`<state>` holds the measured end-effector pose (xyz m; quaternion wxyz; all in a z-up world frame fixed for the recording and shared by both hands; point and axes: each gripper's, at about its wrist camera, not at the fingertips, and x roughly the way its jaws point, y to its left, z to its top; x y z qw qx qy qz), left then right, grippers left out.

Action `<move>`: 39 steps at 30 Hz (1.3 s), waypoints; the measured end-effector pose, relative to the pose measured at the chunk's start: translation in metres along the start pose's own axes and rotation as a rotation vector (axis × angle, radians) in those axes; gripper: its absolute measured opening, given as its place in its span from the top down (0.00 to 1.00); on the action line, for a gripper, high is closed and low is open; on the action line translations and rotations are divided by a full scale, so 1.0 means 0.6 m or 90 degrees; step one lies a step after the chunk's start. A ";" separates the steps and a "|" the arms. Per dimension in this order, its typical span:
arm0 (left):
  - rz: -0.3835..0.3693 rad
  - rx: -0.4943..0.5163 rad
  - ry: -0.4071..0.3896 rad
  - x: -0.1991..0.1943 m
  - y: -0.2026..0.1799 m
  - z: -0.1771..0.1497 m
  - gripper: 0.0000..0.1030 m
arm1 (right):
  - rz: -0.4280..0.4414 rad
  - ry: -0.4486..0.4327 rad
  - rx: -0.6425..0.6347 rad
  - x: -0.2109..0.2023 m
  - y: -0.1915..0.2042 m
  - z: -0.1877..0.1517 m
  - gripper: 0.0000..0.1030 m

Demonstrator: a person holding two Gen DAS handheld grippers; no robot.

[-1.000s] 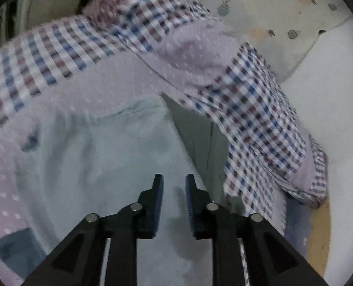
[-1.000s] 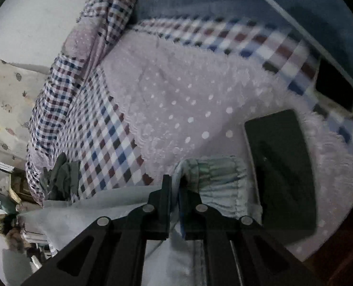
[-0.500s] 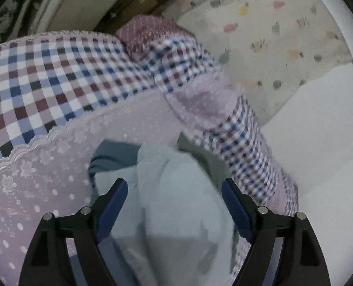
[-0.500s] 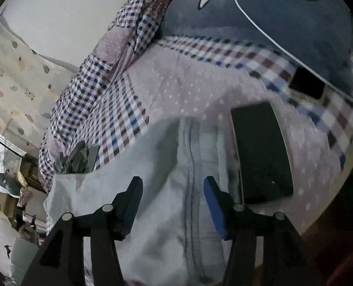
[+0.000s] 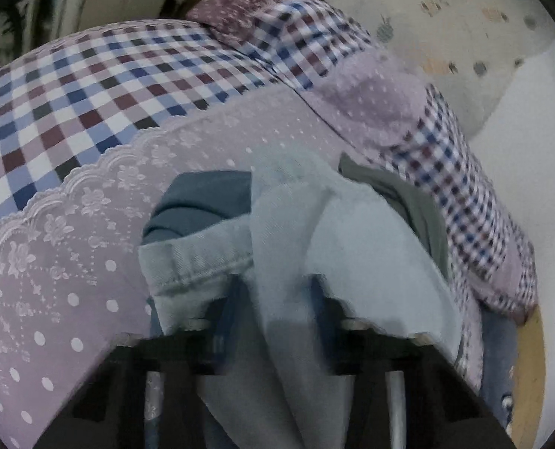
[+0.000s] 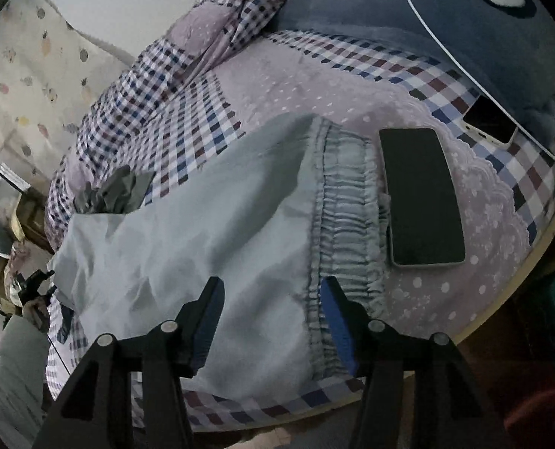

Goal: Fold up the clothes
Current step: 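Open both grippers and release the folded sweatpants on the bed, then grasp the sweatpants cuff with the left gripper while the right grasps the waistband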

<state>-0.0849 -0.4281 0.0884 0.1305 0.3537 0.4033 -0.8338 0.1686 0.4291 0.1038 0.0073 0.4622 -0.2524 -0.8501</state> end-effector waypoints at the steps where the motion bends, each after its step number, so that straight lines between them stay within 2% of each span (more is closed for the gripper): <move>1: -0.013 -0.005 -0.007 -0.010 0.002 0.000 0.98 | -0.002 0.002 0.001 0.003 0.001 -0.001 0.44; 3: -0.048 -0.007 -0.031 -0.036 0.003 -0.001 0.99 | -0.007 0.007 -0.001 0.010 0.004 -0.002 0.44; 7: -0.150 -0.004 -0.096 -0.133 0.001 -0.009 1.00 | -0.008 0.012 -0.005 0.016 0.015 -0.004 0.44; 9: -0.176 0.004 -0.119 -0.168 0.015 -0.025 0.99 | -0.007 0.012 -0.008 0.015 0.018 -0.005 0.44; 10: -0.157 0.004 -0.111 -0.161 0.031 -0.030 0.99 | -0.006 0.011 -0.010 0.014 0.019 -0.005 0.44; 13: -0.082 -0.042 -0.043 -0.099 0.094 -0.038 0.99 | -0.006 0.010 -0.008 0.012 0.017 -0.008 0.44; 15: -0.071 -0.075 -0.020 -0.074 0.125 -0.045 0.96 | -0.006 0.011 0.001 0.013 0.015 -0.009 0.44; 17: -0.064 -0.106 -0.003 -0.054 0.154 -0.052 0.84 | -0.005 0.012 0.000 0.012 0.019 -0.011 0.44; 18: -0.075 -0.110 -0.016 -0.059 0.156 -0.054 0.77 | -0.004 0.011 -0.003 0.010 0.022 -0.012 0.44; 20: -0.089 -0.110 -0.039 -0.068 0.159 -0.056 0.42 | -0.002 0.007 -0.009 0.002 0.029 -0.013 0.44; 22: -0.099 -0.107 -0.051 -0.072 0.159 -0.052 0.35 | -0.003 0.002 -0.012 -0.005 0.032 -0.014 0.44; 24: -0.114 -0.101 -0.044 -0.066 0.153 -0.041 0.35 | -0.006 0.001 -0.012 -0.007 0.032 -0.014 0.44; 28: -0.087 -0.080 -0.016 -0.036 0.136 -0.034 0.35 | -0.010 0.007 -0.006 -0.002 0.032 -0.018 0.44; 31: -0.088 -0.067 0.002 -0.008 0.115 -0.034 0.35 | -0.009 0.013 -0.009 0.006 0.038 -0.022 0.44; 34: -0.048 -0.041 0.037 0.023 0.087 -0.029 0.36 | -0.010 0.019 -0.017 0.010 0.047 -0.025 0.44; 36: -0.021 -0.030 0.031 0.026 0.070 -0.025 0.52 | -0.014 0.022 -0.017 0.013 0.048 -0.026 0.44; 38: -0.030 -0.041 -0.002 0.008 0.057 -0.016 0.76 | -0.017 0.024 -0.014 0.015 0.047 -0.026 0.44; 39: -0.041 -0.047 -0.016 -0.002 0.052 -0.012 0.80 | -0.019 0.025 -0.012 0.015 0.046 -0.027 0.44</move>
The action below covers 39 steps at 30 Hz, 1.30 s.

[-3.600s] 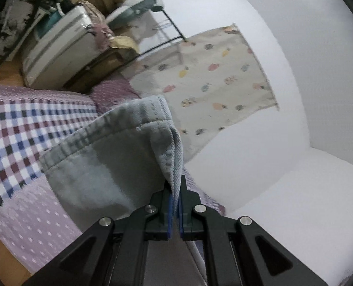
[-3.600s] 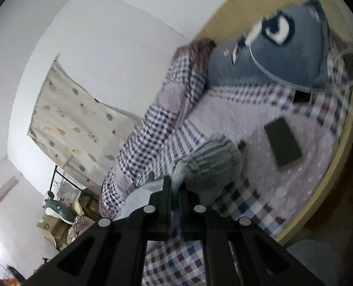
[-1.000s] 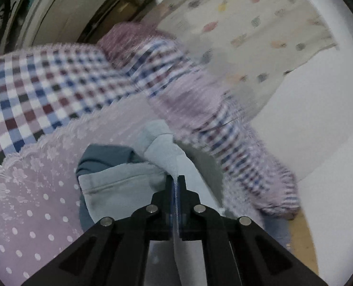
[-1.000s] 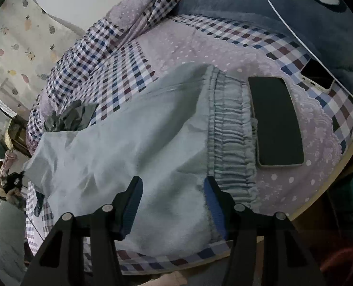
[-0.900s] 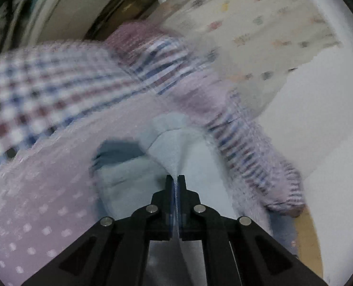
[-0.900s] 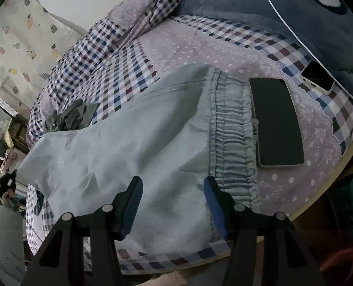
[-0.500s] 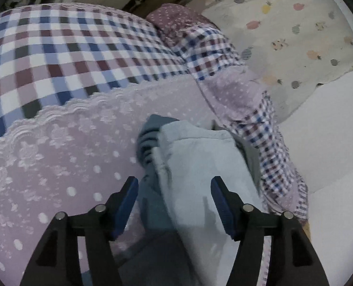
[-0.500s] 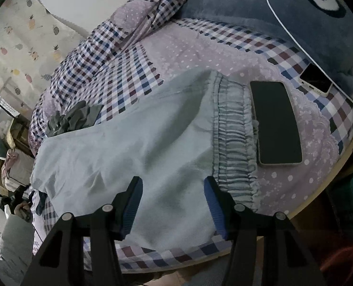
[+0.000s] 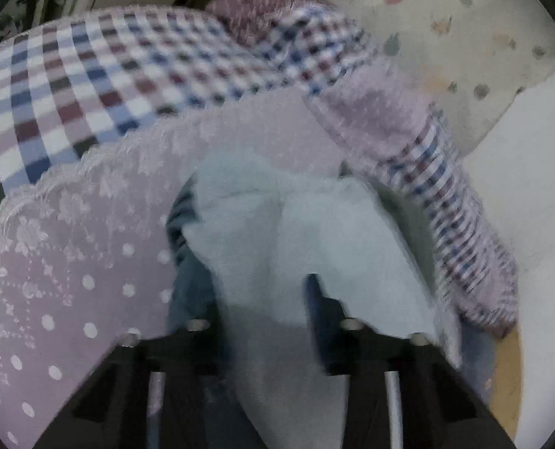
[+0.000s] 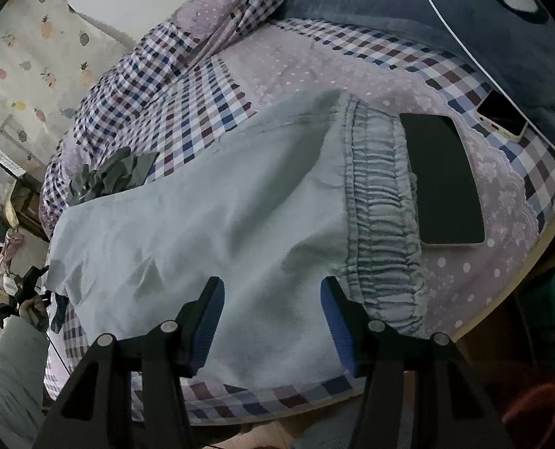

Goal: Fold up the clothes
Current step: 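Grasp the sweatpants cuff with the left gripper while the right grasps the waistband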

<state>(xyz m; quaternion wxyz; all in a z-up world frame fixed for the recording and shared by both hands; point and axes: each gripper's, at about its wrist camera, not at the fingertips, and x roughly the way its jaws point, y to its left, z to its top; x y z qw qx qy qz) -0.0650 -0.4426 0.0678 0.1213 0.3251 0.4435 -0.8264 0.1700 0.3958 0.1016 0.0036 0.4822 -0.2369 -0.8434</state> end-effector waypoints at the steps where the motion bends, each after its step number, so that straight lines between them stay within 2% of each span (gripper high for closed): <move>1: -0.009 -0.001 -0.008 -0.008 -0.006 0.004 0.88 | -0.003 0.002 0.001 0.000 0.000 -0.001 0.44; 6: -0.053 0.058 -0.029 -0.046 -0.056 0.010 0.93 | -0.006 0.012 0.010 0.000 -0.009 -0.006 0.44; 11: -0.080 0.064 -0.050 -0.078 -0.090 0.024 0.94 | 0.013 0.024 0.045 0.002 -0.017 -0.016 0.44; 18: -0.104 0.054 -0.066 -0.112 -0.111 0.038 0.94 | 0.112 0.001 0.269 -0.016 -0.060 -0.079 0.40; 22: -0.109 0.056 -0.066 -0.123 -0.119 0.039 0.94 | 0.088 -0.035 0.313 -0.011 -0.072 -0.114 0.40; 27: -0.105 0.058 -0.064 -0.130 -0.117 0.041 0.95 | 0.039 -0.097 0.380 -0.002 -0.107 -0.125 0.38; 32: -0.103 0.053 -0.070 -0.134 -0.110 0.043 0.95 | 0.022 -0.107 0.398 0.019 -0.126 -0.128 0.39; 36: -0.098 0.048 -0.072 -0.137 -0.104 0.044 0.95 | 0.016 -0.111 0.412 0.048 -0.126 -0.107 0.37; 39: -0.097 0.045 -0.076 -0.147 -0.098 0.048 0.95 | -0.001 -0.108 0.430 0.072 -0.129 -0.093 0.26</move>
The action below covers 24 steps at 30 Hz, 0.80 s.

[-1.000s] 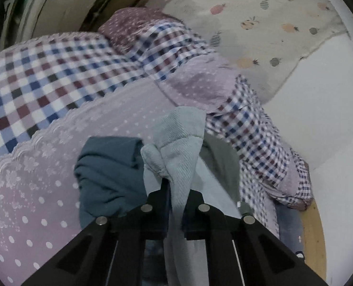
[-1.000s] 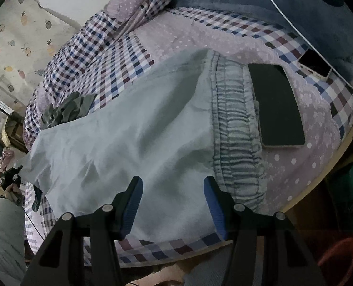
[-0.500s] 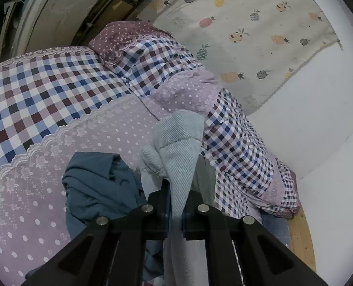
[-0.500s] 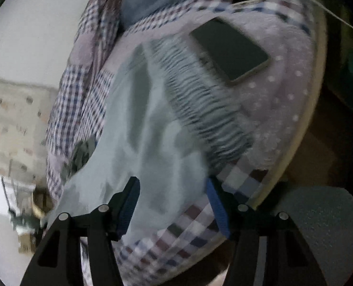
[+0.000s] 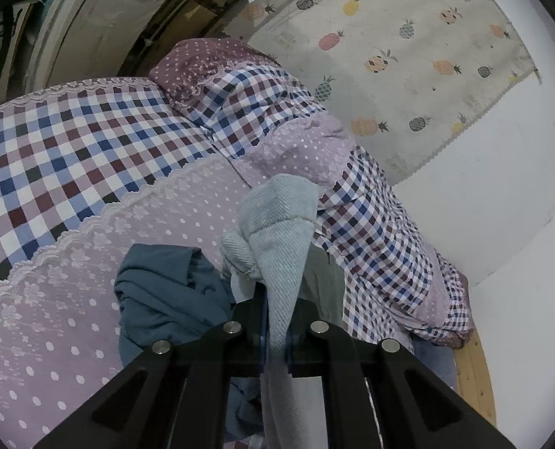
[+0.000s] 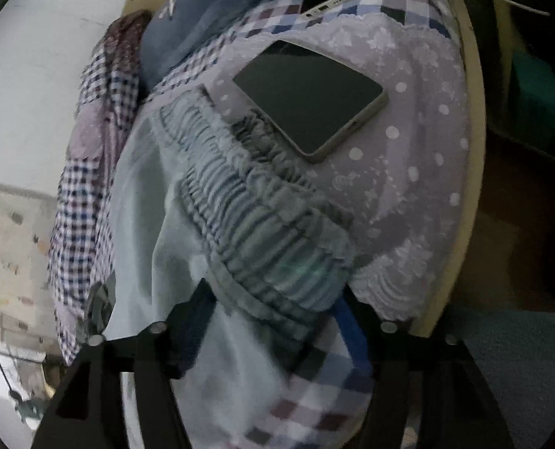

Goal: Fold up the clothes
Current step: 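Grasp the sweatpants cuff with the left gripper while the right grasps the waistband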

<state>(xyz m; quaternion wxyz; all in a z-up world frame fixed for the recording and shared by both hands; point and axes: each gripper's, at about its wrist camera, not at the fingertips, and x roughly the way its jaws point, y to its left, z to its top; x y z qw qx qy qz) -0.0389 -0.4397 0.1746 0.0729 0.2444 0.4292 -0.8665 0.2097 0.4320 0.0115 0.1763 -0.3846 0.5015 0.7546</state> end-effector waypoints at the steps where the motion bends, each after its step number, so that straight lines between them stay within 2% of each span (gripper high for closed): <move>1: 0.001 -0.001 -0.003 -0.006 0.003 0.002 0.95 | -0.010 0.005 -0.004 0.007 0.003 0.001 0.26; 3: 0.002 -0.004 -0.010 -0.017 0.008 0.007 0.95 | -0.024 0.014 -0.015 0.015 0.009 0.006 0.28; 4: 0.003 -0.005 -0.012 -0.024 0.011 0.009 0.95 | -0.025 0.017 -0.023 0.013 0.013 0.010 0.34; 5: 0.005 -0.004 -0.014 -0.031 0.014 0.011 0.95 | -0.026 0.015 -0.037 0.008 0.020 0.014 0.50; 8: 0.011 -0.003 -0.020 -0.054 0.020 0.014 0.95 | -0.016 -0.005 -0.124 -0.018 0.069 0.028 0.68; 11: 0.012 -0.007 -0.029 -0.082 0.026 0.020 0.95 | 0.006 -0.023 -0.235 -0.043 0.149 0.046 0.72; 15: 0.002 -0.005 -0.067 -0.145 0.028 0.028 0.95 | 0.042 -0.035 -0.331 -0.056 0.265 0.083 0.73; 19: -0.015 -0.015 -0.146 -0.249 0.047 0.026 0.95 | 0.093 -0.049 -0.403 -0.073 0.376 0.116 0.74; 21: -0.022 -0.021 -0.188 -0.302 0.066 0.021 0.95 | 0.126 -0.057 -0.430 -0.094 0.408 0.119 0.74; 24: 0.011 -0.031 -0.198 -0.336 0.139 -0.003 0.95 | 0.159 -0.048 -0.435 -0.102 0.417 0.118 0.74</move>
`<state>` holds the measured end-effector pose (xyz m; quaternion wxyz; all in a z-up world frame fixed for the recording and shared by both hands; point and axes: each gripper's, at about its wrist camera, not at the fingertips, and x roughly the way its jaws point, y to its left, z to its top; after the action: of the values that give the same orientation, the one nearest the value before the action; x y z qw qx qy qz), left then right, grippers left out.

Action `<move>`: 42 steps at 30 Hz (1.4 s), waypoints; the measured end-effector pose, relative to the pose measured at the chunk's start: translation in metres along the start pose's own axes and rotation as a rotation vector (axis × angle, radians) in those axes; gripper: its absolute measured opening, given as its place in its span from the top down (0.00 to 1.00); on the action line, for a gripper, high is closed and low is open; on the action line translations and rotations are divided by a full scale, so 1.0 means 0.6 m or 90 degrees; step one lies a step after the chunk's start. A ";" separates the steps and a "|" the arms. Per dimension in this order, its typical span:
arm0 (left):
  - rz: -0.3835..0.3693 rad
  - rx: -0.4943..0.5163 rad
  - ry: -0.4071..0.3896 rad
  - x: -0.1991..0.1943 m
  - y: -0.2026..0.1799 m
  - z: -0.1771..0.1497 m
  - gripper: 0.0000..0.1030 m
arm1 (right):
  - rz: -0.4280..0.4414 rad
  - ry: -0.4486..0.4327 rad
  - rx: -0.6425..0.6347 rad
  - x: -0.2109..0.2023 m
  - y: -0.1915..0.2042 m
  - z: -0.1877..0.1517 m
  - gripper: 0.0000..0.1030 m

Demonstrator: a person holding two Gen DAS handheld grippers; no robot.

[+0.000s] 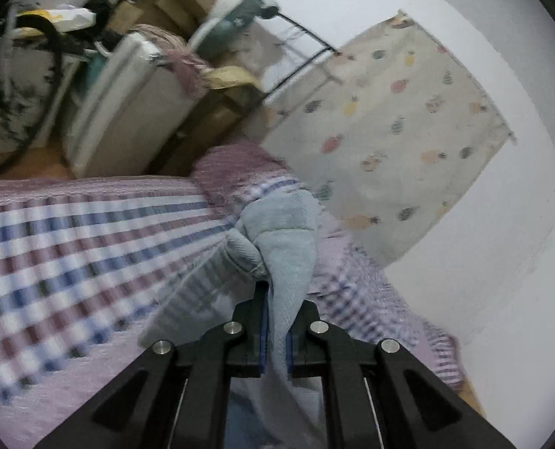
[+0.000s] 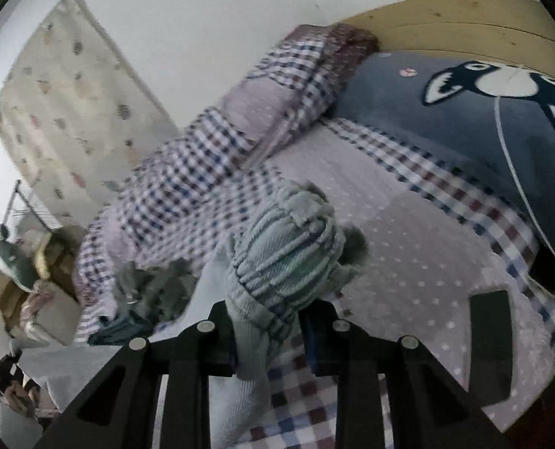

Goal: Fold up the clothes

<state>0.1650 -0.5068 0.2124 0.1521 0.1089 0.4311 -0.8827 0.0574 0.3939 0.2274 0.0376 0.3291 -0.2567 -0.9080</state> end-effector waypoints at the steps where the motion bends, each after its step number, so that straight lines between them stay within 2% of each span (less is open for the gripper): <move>1: 0.021 -0.014 0.022 0.006 0.034 -0.013 0.95 | 0.000 0.012 0.010 0.008 -0.014 -0.009 0.74; 3: 0.074 -0.023 0.073 0.029 0.091 -0.052 0.95 | -0.005 0.054 0.039 0.045 -0.055 -0.030 0.73; 5: 0.123 -0.027 0.107 0.046 0.128 -0.087 0.95 | -0.030 0.124 0.059 0.105 -0.092 -0.062 0.71; 7: 0.157 -0.041 0.124 0.049 0.162 -0.112 0.95 | -0.068 0.199 0.071 0.165 -0.123 -0.097 0.71; 8: 0.167 -0.052 0.127 0.046 0.177 -0.119 0.95 | -0.083 0.215 0.073 0.174 -0.129 -0.112 0.71; 16: 0.189 -0.087 0.169 0.004 0.221 -0.131 0.92 | -0.075 0.215 0.064 0.120 -0.134 -0.144 0.68; 19: 0.199 -0.084 0.167 -0.021 0.215 -0.140 0.78 | -0.092 0.233 0.070 0.107 -0.135 -0.148 0.64; 21: 0.208 -0.072 0.151 -0.049 0.205 -0.149 0.58 | -0.104 0.216 0.090 0.080 -0.144 -0.154 0.60; 22: 0.205 -0.066 0.129 -0.073 0.199 -0.153 0.42 | -0.113 0.200 0.098 0.060 -0.148 -0.156 0.60; 23: 0.199 -0.057 0.104 -0.093 0.188 -0.157 0.31 | -0.119 0.176 0.104 0.034 -0.152 -0.159 0.58; 24: 0.189 -0.049 0.088 -0.110 0.179 -0.162 0.28 | -0.116 0.154 0.112 0.011 -0.154 -0.163 0.55; 27: 0.144 -0.001 0.060 -0.154 0.132 -0.190 0.27 | -0.069 0.095 0.118 -0.048 -0.149 -0.185 0.46; 30: 0.068 0.096 0.080 -0.174 0.046 -0.251 0.27 | 0.001 0.075 0.086 -0.068 -0.116 -0.219 0.46; 35: -0.111 0.308 0.193 -0.201 -0.151 -0.415 0.26 | 0.112 0.001 -0.052 -0.077 -0.013 -0.296 0.45; 38: -0.201 0.387 0.274 -0.203 -0.234 -0.539 0.26 | 0.143 -0.026 -0.123 -0.074 0.038 -0.346 0.44; 42: -0.233 0.469 0.358 -0.191 -0.273 -0.687 0.26 | 0.157 0.024 -0.169 -0.050 0.063 -0.393 0.43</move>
<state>0.2375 -0.0639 0.1195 -0.1759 0.3115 0.1270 -0.9251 0.2227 0.2644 0.1097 0.1967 0.3039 -0.1722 -0.9161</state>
